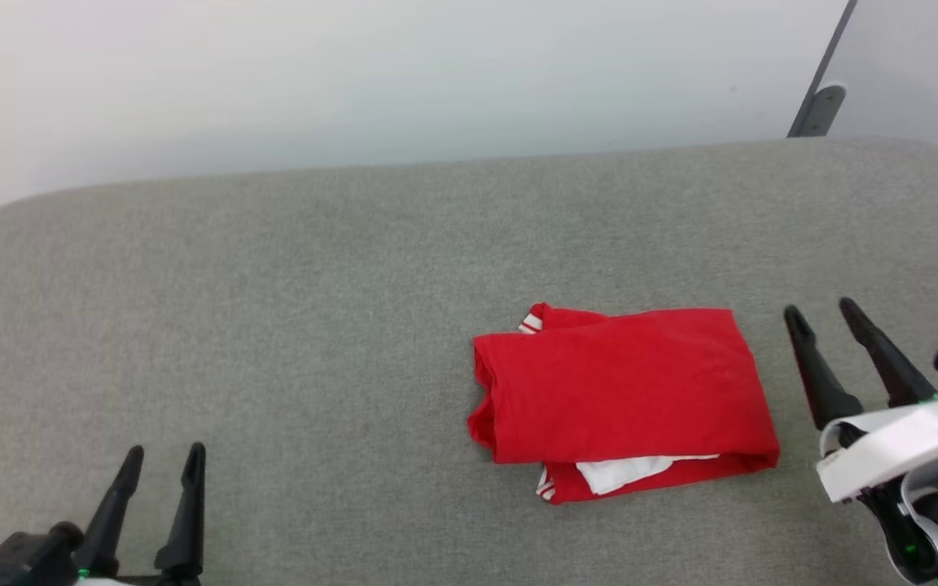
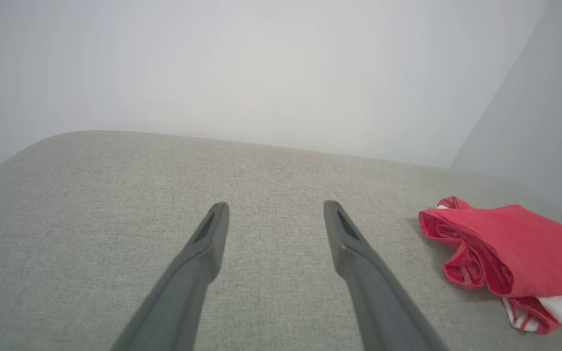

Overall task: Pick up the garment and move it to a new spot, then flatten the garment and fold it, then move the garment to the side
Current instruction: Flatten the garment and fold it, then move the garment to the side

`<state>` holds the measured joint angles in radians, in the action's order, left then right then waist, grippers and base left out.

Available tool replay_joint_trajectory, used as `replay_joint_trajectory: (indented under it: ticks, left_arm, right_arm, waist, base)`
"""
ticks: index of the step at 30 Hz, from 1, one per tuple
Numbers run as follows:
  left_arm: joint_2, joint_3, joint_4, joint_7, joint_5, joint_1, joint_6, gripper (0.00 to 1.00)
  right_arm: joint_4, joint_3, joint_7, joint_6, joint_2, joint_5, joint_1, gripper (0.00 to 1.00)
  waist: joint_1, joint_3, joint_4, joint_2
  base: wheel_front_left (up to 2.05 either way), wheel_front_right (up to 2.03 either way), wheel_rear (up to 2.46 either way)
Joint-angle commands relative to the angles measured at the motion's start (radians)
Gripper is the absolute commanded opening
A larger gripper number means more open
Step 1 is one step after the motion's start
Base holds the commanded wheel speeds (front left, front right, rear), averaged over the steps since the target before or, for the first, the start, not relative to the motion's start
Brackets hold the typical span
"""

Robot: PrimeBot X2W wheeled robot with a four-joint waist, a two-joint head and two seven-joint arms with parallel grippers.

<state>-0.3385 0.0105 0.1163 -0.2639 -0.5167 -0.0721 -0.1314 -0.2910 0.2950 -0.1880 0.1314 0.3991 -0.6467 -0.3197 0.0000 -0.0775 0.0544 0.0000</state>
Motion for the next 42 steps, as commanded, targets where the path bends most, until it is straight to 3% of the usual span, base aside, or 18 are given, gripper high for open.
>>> replay_joint_trajectory:
  ticks: [1, 12, 25, 32, 42]
  left_arm:
    - [0.002, -0.011, -0.011, 0.0, 0.009, -0.02, 0.002, 1.0]
    - [0.018, -0.032, -0.073, 0.0, 0.039, -0.064, 0.002, 1.0]
    - [0.075, -0.105, -0.185, 0.0, 0.084, -0.157, 0.002, 1.0]
    - [0.071, -0.108, -0.2, 0.0, 0.071, -0.132, 0.002, 1.0]
    - [0.068, -0.099, -0.204, 0.0, 0.061, -0.12, 0.002, 1.0]
  right_arm:
    - [-0.016, -0.02, -0.028, -0.001, -0.005, 0.014, 0.02, 1.0]
    - [0.045, -0.133, -0.071, -0.001, -0.03, 0.099, 0.151, 1.0]
    - [0.315, -0.302, 0.004, -0.001, -0.099, 0.211, 0.361, 1.0]
    - [0.411, -0.333, 0.058, -0.002, -0.146, 0.251, 0.391, 1.0]
    - [0.441, -0.335, 0.09, -0.002, -0.171, 0.257, 0.384, 1.0]
  waist:
    - [0.0, 0.023, 0.014, 0.0]
    - [0.0, 0.026, -0.014, 0.0]
    - [0.0, -0.016, -0.041, 0.0]
    - [0.0, -0.033, -0.044, 0.0]
    - [0.0, -0.042, -0.047, 0.0]
  base:
    - [0.0, 0.0, 0.0]
    - [0.0, 0.0, 0.0]
    - [0.0, 0.0, 0.0]
    - [0.0, 0.0, 0.0]
    - [0.0, 0.0, 0.0]
